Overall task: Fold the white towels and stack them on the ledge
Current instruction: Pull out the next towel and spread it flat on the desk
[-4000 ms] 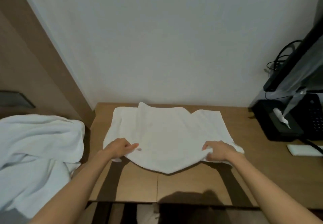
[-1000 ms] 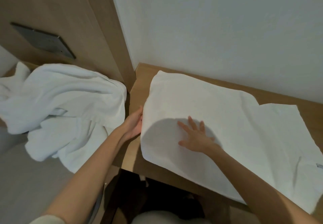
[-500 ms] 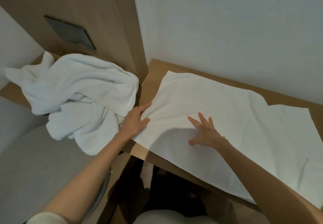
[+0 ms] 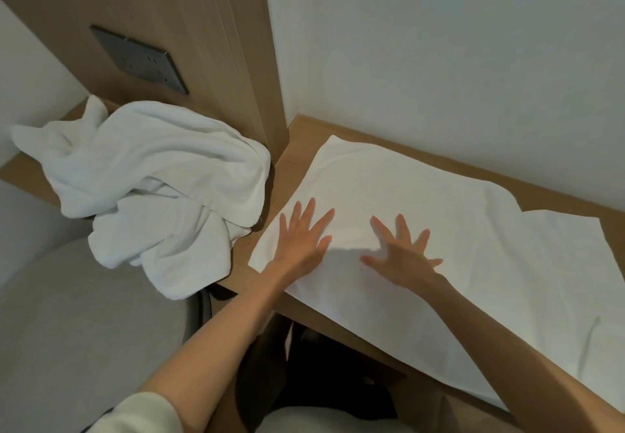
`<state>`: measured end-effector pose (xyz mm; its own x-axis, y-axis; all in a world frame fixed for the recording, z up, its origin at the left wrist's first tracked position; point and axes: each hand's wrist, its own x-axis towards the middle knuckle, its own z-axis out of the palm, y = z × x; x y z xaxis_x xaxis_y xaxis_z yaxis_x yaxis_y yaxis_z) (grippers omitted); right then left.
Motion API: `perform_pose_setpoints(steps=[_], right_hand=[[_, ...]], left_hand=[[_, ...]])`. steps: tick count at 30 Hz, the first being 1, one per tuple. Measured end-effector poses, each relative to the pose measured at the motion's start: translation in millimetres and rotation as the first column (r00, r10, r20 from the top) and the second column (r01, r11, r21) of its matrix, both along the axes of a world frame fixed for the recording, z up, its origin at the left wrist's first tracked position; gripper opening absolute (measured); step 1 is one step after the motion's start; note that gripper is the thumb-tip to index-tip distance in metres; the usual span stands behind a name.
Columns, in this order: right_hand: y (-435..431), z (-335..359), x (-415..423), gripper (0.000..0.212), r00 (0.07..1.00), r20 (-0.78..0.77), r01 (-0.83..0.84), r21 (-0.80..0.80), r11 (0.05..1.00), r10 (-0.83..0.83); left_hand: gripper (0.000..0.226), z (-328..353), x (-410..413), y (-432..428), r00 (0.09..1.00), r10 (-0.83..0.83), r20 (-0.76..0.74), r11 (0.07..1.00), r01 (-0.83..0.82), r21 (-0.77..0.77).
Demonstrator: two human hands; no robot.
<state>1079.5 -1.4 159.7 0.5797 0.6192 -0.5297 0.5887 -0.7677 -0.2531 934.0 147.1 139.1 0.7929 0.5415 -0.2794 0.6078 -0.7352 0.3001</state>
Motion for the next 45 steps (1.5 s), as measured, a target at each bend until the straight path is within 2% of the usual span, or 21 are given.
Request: perform_pose_setpoints(steps=[3,8,12,15,18,20,23,30,35,37,39,42,43,45], right_hand=[[-10.1,-11.9,-2.8,0.089,0.996,-0.056,0.059,-0.064,0.996,-0.063],[-30.2,-24.2,-4.5,0.090,0.996,0.050,-0.066,-0.061,0.996,0.069],[-32.5,-19.3,0.8,0.086,0.988,0.057,-0.135,-0.092,0.987,0.140],[-34.3,-12.3,5.2,0.065,0.975,0.194,-0.116,0.032,0.993,0.108],[-33.6,-15.5,8.4,0.054,0.945,0.327,-0.082,0.193,0.978,0.015],[-33.5,-25.1,10.2,0.055,0.945,0.327,-0.071,0.192,0.979,0.004],[-42.1,-45.1,16.5,0.055,0.943,0.333,-0.071,0.174,0.982,0.009],[-62.4,-66.0,22.9,0.051,0.872,0.489,-0.194,0.377,0.906,-0.017],[-62.4,-70.0,23.6,0.053,0.864,0.503,-0.182,0.273,0.944,0.021],[-58.7,-67.5,29.2,0.051,0.883,0.469,-0.157,0.290,0.944,0.002],[-54.4,-59.8,33.1,0.042,0.900,0.431,-0.139,0.421,0.896,-0.063],[-39.9,-51.8,44.3,0.033,0.855,0.433,-0.051,0.618,0.785,-0.285],[-33.5,-50.9,51.2,0.037,0.841,0.437,-0.018,0.611,0.792,-0.318],[-21.6,-54.0,67.3,0.046,0.838,0.462,0.030,0.494,0.869,-0.292]], left_hand=[[0.059,-20.2,-9.2,-4.5,0.995,0.041,-0.087,0.999,-0.039,0.020],[0.057,-26.2,-20.6,-8.3,0.995,0.086,-0.049,0.995,-0.084,0.047],[0.058,-21.9,-21.6,-17.5,0.985,0.160,-0.064,0.987,-0.157,0.046],[0.056,-14.8,-14.3,-27.1,0.979,0.196,-0.057,0.978,-0.192,0.078],[0.052,-6.3,7.9,-40.1,0.989,0.106,0.103,0.990,-0.114,0.077],[0.051,-6.9,32.6,-49.4,0.991,0.031,0.128,0.993,-0.045,0.105],[0.051,-17.4,62.1,-59.5,0.997,-0.014,0.074,0.989,0.003,0.149],[0.050,-39.5,60.3,-65.9,0.989,0.026,0.145,0.972,-0.059,0.226],[0.049,-41.7,59.8,-67.8,0.982,0.041,0.185,0.971,-0.083,0.223],[0.047,-41.4,59.7,-68.1,0.980,0.050,0.194,0.972,-0.092,0.215],[0.043,-37.7,62.0,-68.4,0.977,0.065,0.202,0.966,-0.112,0.232],[0.031,-27.2,82.1,-62.1,0.962,-0.008,0.274,0.880,-0.123,0.459],[0.030,-23.7,93.7,-58.1,0.950,-0.038,0.309,0.868,-0.121,0.481],[0.038,-22.4,120.3,-52.2,0.928,-0.071,0.365,0.927,-0.074,0.369]])
